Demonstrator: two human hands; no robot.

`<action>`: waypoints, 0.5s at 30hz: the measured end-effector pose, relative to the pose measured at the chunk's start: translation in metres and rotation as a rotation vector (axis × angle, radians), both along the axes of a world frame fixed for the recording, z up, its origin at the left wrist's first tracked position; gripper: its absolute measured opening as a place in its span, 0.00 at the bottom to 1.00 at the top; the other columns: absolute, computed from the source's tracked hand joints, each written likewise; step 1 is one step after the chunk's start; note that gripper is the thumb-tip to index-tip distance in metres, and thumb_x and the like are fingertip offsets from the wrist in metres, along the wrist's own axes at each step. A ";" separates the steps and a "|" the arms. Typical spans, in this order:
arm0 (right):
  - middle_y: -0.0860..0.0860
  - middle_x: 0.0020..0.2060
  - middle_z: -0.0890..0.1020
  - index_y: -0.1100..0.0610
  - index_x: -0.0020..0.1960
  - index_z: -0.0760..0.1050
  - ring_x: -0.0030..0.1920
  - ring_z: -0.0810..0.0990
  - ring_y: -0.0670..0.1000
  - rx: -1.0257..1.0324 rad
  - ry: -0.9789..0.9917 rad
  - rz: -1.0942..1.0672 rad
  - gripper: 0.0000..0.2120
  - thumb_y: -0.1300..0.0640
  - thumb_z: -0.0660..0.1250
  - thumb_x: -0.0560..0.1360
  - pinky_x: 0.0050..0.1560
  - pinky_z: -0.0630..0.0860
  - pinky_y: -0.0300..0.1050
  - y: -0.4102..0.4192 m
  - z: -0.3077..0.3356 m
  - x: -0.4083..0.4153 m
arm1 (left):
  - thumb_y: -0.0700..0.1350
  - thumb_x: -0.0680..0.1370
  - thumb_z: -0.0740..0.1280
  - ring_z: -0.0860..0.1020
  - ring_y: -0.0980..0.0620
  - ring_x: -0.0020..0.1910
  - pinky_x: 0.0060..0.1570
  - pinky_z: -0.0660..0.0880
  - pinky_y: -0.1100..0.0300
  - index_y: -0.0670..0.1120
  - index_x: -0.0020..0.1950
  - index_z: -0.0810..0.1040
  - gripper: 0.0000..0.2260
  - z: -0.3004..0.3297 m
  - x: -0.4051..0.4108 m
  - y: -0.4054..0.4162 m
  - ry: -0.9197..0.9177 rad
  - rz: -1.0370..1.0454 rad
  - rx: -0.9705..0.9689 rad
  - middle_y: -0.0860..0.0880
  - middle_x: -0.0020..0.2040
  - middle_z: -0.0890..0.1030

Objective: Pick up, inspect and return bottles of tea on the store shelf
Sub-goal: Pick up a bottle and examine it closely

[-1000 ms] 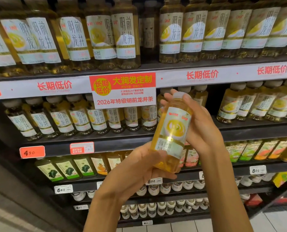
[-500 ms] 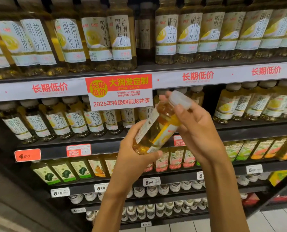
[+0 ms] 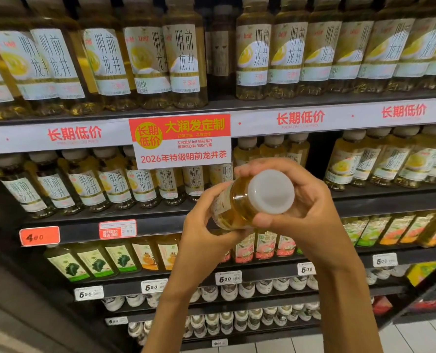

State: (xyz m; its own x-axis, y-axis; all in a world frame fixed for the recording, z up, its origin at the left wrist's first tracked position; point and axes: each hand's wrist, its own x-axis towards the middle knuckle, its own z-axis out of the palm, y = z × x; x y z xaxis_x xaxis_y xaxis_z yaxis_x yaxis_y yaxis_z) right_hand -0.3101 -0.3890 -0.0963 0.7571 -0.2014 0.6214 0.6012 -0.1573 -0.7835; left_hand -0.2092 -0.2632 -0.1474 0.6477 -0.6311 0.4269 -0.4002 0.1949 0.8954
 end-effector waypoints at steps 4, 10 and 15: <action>0.50 0.51 0.82 0.52 0.56 0.78 0.56 0.80 0.56 0.021 -0.005 0.021 0.15 0.56 0.70 0.69 0.52 0.77 0.47 0.001 0.007 0.005 | 0.43 0.67 0.78 0.79 0.56 0.58 0.54 0.75 0.66 0.60 0.63 0.75 0.28 0.001 0.002 0.008 -0.025 -0.188 0.106 0.56 0.58 0.81; 0.49 0.42 0.85 0.50 0.48 0.81 0.47 0.84 0.51 0.277 -0.013 -0.157 0.08 0.49 0.69 0.71 0.46 0.79 0.43 0.006 0.014 0.016 | 0.57 0.68 0.75 0.79 0.53 0.60 0.54 0.76 0.64 0.52 0.68 0.68 0.32 0.000 -0.009 0.008 0.206 -0.313 0.082 0.51 0.59 0.82; 0.49 0.43 0.85 0.53 0.52 0.79 0.48 0.84 0.49 0.409 0.091 -0.222 0.18 0.42 0.68 0.69 0.44 0.80 0.41 0.006 0.013 0.020 | 0.50 0.78 0.66 0.81 0.69 0.42 0.40 0.75 0.74 0.39 0.66 0.69 0.21 -0.006 -0.020 0.007 0.203 -0.305 0.063 0.64 0.39 0.84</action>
